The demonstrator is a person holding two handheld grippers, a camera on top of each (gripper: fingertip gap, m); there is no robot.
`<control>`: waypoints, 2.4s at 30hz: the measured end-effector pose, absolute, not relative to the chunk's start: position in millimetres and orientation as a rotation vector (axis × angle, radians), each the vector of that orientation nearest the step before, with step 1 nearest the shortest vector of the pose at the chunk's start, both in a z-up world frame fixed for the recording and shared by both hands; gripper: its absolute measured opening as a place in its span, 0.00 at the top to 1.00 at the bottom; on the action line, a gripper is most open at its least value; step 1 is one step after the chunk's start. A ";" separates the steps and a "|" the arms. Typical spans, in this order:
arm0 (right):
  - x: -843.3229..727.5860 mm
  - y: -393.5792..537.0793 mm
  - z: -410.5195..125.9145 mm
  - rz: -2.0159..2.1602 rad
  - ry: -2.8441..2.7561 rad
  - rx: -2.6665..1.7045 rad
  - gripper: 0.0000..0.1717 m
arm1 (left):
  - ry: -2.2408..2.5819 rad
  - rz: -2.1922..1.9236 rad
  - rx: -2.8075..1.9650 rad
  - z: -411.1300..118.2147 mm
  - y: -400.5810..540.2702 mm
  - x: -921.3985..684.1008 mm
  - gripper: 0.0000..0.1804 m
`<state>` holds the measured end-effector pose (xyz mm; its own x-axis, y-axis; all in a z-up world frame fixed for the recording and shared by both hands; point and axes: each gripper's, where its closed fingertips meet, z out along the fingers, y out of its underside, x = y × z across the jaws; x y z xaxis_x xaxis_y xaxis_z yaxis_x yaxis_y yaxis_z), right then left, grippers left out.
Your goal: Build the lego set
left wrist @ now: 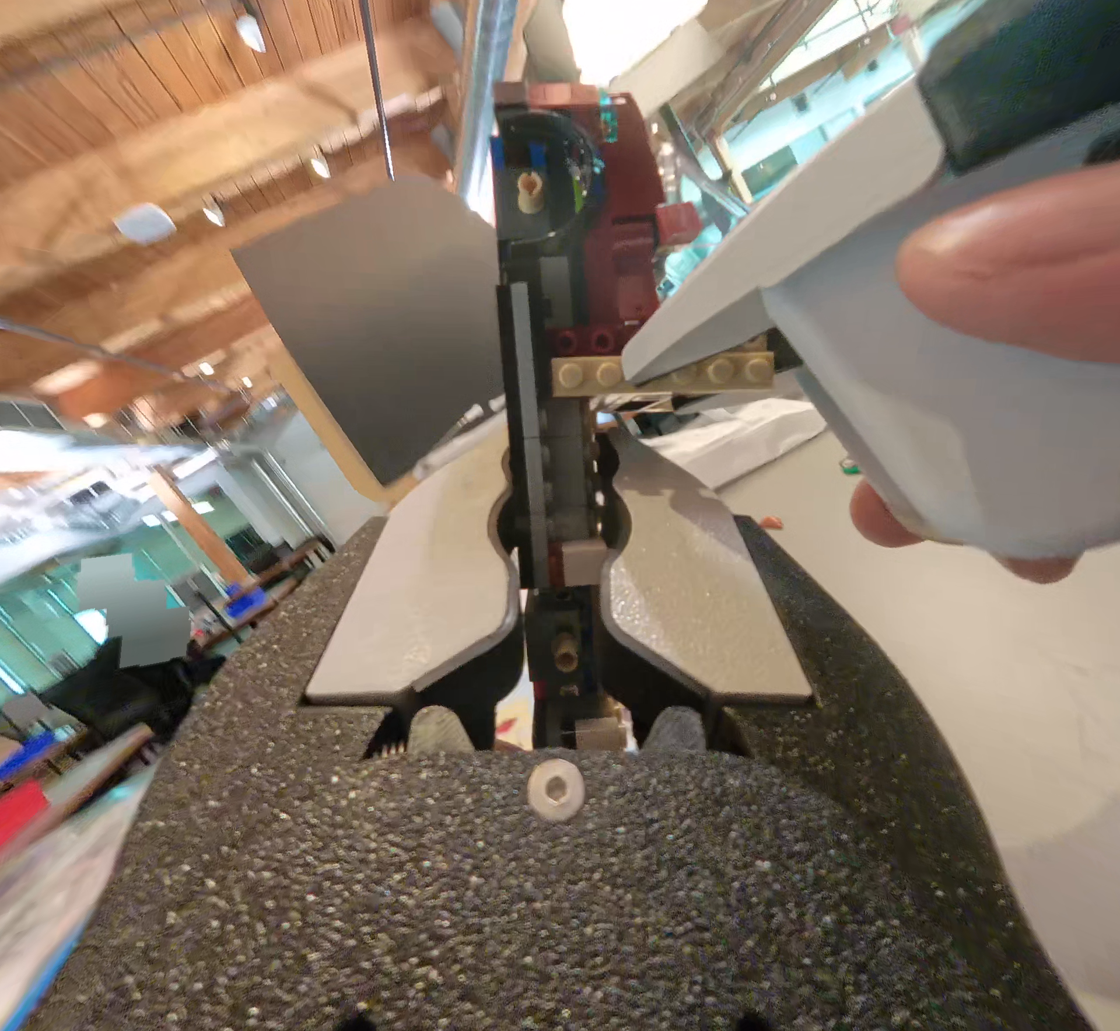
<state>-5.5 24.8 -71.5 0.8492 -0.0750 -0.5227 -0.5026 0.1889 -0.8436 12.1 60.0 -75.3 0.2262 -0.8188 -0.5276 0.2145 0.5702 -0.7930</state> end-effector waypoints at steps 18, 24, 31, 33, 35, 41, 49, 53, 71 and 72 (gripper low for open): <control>13.0 1.3 -96.4 -0.554 -0.206 -1.716 0.78 | 2.076 -1.136 -1.542 -150.3 48.9 7.7 0.88; -6.9 3.0 -96.2 -0.907 -0.811 -1.674 0.66 | 2.379 -1.223 -1.586 -150.1 43.7 -12.0 0.88; -30.4 0.4 -91.9 -0.764 -1.145 -1.682 0.65 | 2.727 -1.187 -1.367 -147.3 50.4 -38.6 0.88; -32.1 1.4 -86.1 -0.693 -1.157 -1.694 0.67 | 2.794 -1.132 -1.290 -149.0 54.2 -43.6 0.88; -33.7 2.2 -82.5 -0.585 -1.159 -1.721 0.68 | 2.843 -1.038 -1.196 -150.6 57.6 -46.7 0.88; -24.7 15.5 -74.8 -0.343 -0.947 -1.878 0.74 | 2.739 -0.733 -0.971 -150.7 70.2 -32.9 0.88; 7.4 0.8 -86.2 -0.341 -0.604 -1.936 0.87 | 2.616 -0.855 -1.039 -164.6 63.2 -27.2 0.88; 11.8 -16.2 -110.2 -0.467 -0.639 -1.984 0.88 | 2.658 -0.843 -1.054 -177.0 60.7 -27.8 0.88; 34.0 -83.2 -113.7 -0.644 -0.462 -1.983 1.00 | 2.716 -0.781 -1.017 -188.7 44.2 -15.6 0.88; 41.8 -93.3 -112.1 -0.702 -0.443 -2.003 1.00 | 2.718 -0.781 -1.015 -189.1 42.4 -14.7 0.88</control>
<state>41.8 -93.3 -112.1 0.7710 0.0274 0.6363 0.5629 -0.4968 -0.6606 -14.7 42.4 -189.1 -0.7634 -0.6438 0.0519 -0.5731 0.6381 -0.5142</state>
